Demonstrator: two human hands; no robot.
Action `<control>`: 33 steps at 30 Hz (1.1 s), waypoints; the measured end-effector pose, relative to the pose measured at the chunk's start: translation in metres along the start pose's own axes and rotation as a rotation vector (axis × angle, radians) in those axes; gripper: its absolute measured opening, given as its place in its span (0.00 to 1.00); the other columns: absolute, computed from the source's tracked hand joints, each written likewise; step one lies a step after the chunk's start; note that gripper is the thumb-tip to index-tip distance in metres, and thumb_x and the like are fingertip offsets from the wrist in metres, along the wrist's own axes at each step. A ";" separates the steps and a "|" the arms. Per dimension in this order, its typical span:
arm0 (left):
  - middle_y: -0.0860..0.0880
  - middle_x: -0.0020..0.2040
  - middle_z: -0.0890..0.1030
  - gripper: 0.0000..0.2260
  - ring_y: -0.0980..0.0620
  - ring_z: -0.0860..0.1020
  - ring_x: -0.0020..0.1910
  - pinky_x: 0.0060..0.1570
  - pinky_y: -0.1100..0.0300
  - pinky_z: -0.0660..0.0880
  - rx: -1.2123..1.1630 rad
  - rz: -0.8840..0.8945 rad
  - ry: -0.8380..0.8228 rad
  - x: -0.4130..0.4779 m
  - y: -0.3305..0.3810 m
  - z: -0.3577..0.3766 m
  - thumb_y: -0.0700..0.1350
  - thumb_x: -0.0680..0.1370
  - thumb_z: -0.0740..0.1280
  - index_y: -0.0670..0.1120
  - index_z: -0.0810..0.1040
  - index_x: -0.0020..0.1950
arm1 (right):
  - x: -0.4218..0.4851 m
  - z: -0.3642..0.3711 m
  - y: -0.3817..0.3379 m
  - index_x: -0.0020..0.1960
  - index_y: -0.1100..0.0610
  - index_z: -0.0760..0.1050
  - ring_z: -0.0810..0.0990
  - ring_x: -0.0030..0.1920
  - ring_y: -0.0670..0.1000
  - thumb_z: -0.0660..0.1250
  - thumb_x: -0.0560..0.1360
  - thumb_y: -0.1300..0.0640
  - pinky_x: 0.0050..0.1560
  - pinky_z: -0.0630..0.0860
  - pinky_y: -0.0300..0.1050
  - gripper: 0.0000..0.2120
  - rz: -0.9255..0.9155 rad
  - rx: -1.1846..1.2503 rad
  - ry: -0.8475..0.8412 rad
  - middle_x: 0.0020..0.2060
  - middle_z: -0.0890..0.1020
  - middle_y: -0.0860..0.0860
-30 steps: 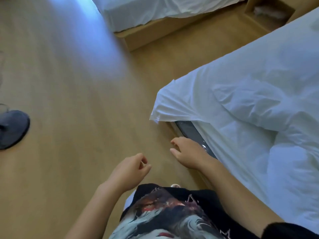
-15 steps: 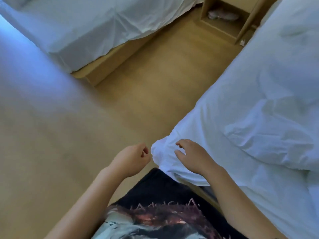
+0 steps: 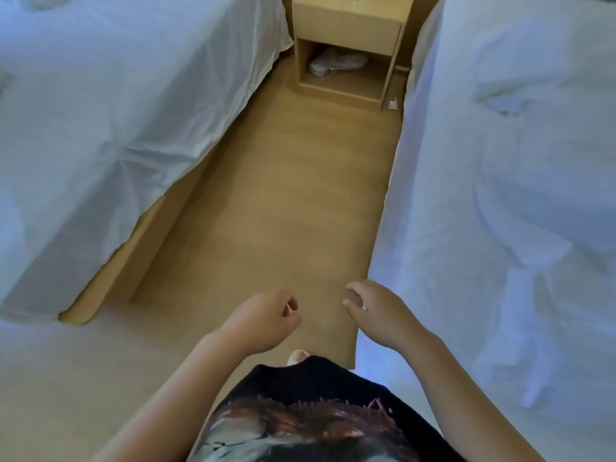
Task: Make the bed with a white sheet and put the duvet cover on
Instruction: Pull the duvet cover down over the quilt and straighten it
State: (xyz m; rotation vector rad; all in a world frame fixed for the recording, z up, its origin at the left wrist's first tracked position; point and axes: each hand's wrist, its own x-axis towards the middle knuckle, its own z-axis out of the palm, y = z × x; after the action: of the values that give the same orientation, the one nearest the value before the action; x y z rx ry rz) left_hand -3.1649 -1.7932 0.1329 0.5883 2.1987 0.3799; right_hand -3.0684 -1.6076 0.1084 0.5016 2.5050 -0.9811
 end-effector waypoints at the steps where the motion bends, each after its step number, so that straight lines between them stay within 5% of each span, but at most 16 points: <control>1: 0.57 0.43 0.75 0.08 0.58 0.75 0.40 0.36 0.63 0.71 0.004 0.020 0.016 0.018 0.004 -0.025 0.54 0.79 0.61 0.52 0.72 0.53 | 0.020 -0.014 -0.009 0.67 0.54 0.69 0.75 0.54 0.49 0.56 0.80 0.50 0.54 0.72 0.45 0.17 -0.001 0.013 0.009 0.55 0.76 0.48; 5: 0.56 0.40 0.76 0.06 0.58 0.74 0.36 0.32 0.64 0.68 -0.118 0.048 0.074 0.097 0.017 -0.101 0.52 0.78 0.62 0.51 0.73 0.49 | 0.097 -0.066 -0.032 0.66 0.56 0.69 0.75 0.56 0.50 0.57 0.80 0.52 0.53 0.71 0.42 0.17 0.009 0.030 0.026 0.59 0.75 0.50; 13: 0.53 0.40 0.76 0.05 0.58 0.72 0.35 0.31 0.67 0.66 -0.033 0.177 -0.140 0.305 0.064 -0.223 0.49 0.79 0.63 0.49 0.73 0.48 | 0.267 -0.183 -0.023 0.69 0.56 0.67 0.72 0.61 0.49 0.56 0.81 0.51 0.59 0.68 0.40 0.19 0.197 0.116 0.160 0.65 0.72 0.51; 23: 0.53 0.38 0.76 0.06 0.54 0.72 0.37 0.37 0.59 0.68 0.317 0.556 -0.349 0.536 0.297 -0.320 0.50 0.78 0.63 0.49 0.74 0.45 | 0.372 -0.353 0.063 0.68 0.53 0.67 0.72 0.62 0.48 0.57 0.80 0.49 0.57 0.65 0.37 0.18 0.559 0.309 0.473 0.63 0.72 0.48; 27: 0.54 0.38 0.75 0.05 0.57 0.72 0.35 0.33 0.61 0.67 0.367 0.619 -0.388 0.621 0.390 -0.323 0.51 0.77 0.62 0.52 0.72 0.43 | 0.417 -0.422 0.128 0.70 0.53 0.66 0.70 0.64 0.48 0.56 0.80 0.51 0.61 0.64 0.38 0.19 0.610 0.346 0.546 0.66 0.70 0.49; 33: 0.56 0.39 0.73 0.05 0.56 0.73 0.40 0.43 0.58 0.72 0.463 0.646 -0.445 0.734 0.502 -0.344 0.52 0.78 0.62 0.53 0.71 0.44 | 0.478 -0.536 0.209 0.68 0.54 0.68 0.69 0.64 0.48 0.57 0.80 0.52 0.61 0.64 0.38 0.17 0.657 0.381 0.651 0.65 0.71 0.49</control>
State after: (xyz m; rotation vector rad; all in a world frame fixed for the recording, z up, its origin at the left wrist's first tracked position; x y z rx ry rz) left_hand -3.7024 -1.0064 0.1087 1.4923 1.6212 0.0408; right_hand -3.5058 -1.0013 0.1197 1.8728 2.3276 -1.1265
